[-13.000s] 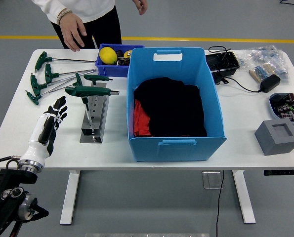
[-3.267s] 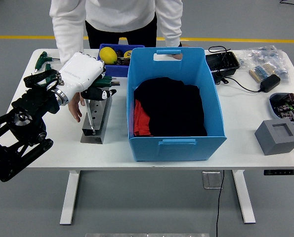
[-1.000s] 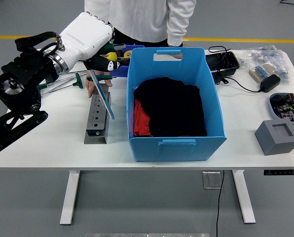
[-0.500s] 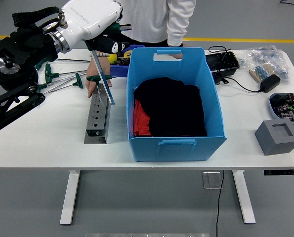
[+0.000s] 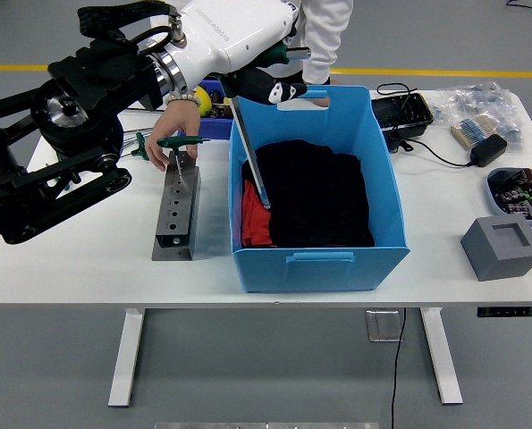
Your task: Lift tool from toolbox,place it in box,lift tool from toolbox,place it in box
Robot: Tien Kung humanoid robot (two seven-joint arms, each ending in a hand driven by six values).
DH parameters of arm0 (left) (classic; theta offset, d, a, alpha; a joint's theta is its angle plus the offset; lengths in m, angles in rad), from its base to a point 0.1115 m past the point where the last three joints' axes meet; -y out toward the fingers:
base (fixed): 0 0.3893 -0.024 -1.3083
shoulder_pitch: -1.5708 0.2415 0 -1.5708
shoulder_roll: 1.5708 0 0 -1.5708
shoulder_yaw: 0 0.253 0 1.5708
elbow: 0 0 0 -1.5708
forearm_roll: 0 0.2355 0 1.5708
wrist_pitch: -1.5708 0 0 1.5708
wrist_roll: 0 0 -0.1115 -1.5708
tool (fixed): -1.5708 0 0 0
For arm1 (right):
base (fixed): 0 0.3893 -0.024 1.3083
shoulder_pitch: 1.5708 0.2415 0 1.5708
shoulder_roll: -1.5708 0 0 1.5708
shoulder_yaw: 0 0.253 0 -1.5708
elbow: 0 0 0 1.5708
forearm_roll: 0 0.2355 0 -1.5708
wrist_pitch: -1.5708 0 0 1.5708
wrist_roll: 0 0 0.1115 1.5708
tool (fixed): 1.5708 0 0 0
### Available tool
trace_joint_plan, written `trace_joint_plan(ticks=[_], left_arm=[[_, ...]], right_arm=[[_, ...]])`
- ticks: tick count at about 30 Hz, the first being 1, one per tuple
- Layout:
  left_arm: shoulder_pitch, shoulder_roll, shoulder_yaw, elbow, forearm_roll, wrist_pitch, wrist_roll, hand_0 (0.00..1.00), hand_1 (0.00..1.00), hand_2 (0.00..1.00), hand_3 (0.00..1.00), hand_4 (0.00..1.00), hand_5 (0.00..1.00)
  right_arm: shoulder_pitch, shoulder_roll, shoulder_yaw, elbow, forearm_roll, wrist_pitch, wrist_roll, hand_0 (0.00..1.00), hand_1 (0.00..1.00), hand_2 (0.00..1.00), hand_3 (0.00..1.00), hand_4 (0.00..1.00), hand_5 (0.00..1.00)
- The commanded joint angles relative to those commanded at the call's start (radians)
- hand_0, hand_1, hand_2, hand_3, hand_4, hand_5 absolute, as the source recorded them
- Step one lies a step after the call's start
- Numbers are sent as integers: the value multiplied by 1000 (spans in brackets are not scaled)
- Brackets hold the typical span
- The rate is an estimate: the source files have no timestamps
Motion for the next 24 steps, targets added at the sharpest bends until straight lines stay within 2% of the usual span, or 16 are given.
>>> trace_joint_plan(ticks=[4, 12, 18, 24], left_arm=[[-21, -58, 29, 15, -16, 4, -2, 42, 2, 34, 60, 796, 529], [-47, -172, 129, 85, -49, 20, -13, 42, 2, 34, 60, 796, 530], [-53, -226, 199, 156, -66, 41, -33, 42, 2, 34, 60, 797, 531], [-62, -266, 216, 214, -82, 62, -51, 42, 2, 34, 60, 796, 532]], right_arm=[[1, 0, 0, 0, -1, -1, 0, 695, 668, 735, 582, 787, 706], [10, -3, -4, 1, 4, -4, 2, 695, 666, 735, 581, 787, 707], [21, -5, -15, 1, 8, -7, 2, 696, 666, 735, 581, 786, 708], [27, -7, -24, 1, 16, -8, 2, 695, 666, 735, 578, 786, 707]])
